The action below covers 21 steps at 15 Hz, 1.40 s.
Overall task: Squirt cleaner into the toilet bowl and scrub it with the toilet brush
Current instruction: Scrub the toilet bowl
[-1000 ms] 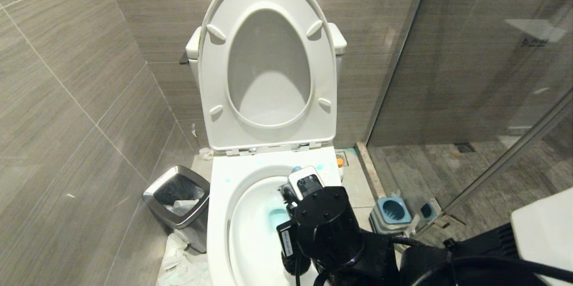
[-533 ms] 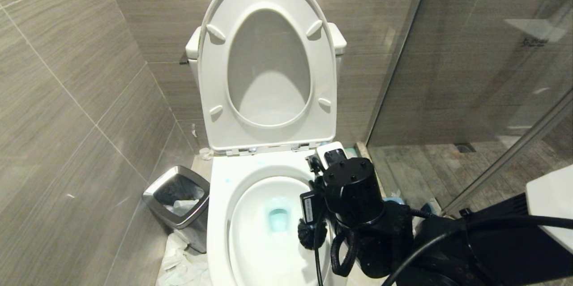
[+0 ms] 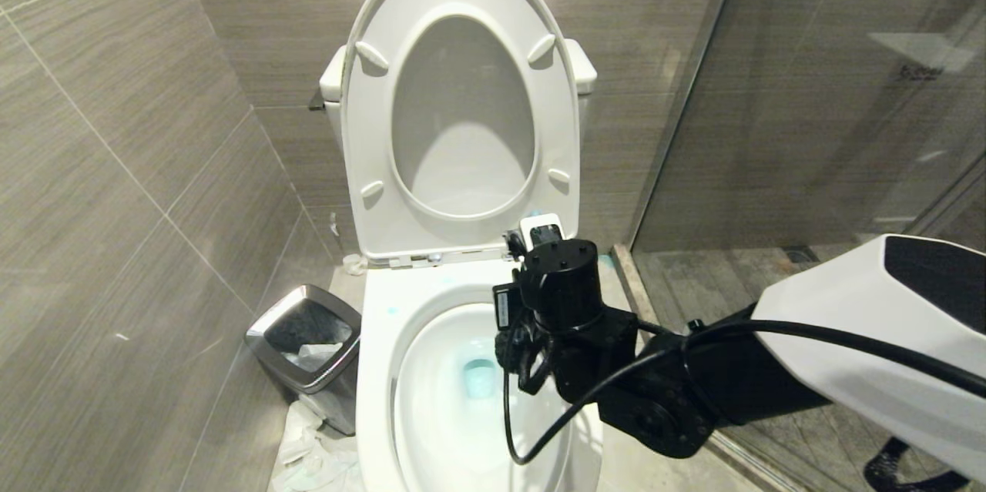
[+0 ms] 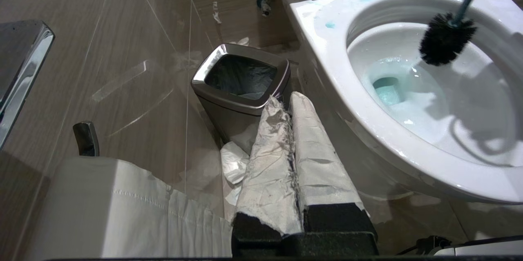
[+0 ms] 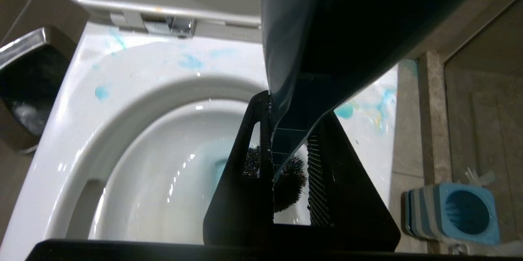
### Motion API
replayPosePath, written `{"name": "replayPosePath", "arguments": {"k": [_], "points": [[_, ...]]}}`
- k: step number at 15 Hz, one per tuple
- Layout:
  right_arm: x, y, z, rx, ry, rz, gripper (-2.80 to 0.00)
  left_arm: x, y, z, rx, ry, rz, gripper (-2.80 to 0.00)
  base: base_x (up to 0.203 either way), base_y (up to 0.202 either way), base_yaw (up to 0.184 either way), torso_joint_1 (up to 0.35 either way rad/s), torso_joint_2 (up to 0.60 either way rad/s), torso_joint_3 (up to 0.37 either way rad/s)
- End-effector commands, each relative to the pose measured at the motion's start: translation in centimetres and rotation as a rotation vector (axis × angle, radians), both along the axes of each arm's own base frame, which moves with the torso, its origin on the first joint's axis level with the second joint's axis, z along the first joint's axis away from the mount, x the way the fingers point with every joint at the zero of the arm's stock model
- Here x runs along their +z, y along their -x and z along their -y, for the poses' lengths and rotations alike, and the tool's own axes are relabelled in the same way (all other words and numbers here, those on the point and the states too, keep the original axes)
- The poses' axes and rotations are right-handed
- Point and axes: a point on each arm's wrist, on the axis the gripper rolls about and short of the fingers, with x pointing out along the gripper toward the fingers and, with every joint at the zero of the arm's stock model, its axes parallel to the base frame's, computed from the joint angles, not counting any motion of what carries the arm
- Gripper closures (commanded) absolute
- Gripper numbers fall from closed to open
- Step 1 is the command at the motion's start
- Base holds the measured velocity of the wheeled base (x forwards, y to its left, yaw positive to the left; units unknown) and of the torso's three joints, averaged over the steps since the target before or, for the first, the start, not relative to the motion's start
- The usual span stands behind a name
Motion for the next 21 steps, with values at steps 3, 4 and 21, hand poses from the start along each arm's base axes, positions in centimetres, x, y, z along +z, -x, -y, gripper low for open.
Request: {"name": "replayPosePath", "arguments": {"k": [3,4,21], "points": [[-1.8,-3.4,-3.4,-0.016,-0.006,0.055,0.00,0.0,0.0,0.0,0.002,0.002,-0.002,0.00,0.000,0.000,0.000,0.000,0.00,0.000],[-2.1,-3.9,-4.1,-0.016,0.000,0.070,0.00,0.0,0.0,0.0,0.002,0.001,-0.002,0.00,0.000,0.000,0.000,0.000,0.00,0.000],[-4.1,3.1,-12.2,0.117,-0.001,0.051,0.00,0.0,0.0,0.0,0.002,0.004,-0.002,0.00,0.000,0.000,0.000,0.000,0.00,0.000]]}}
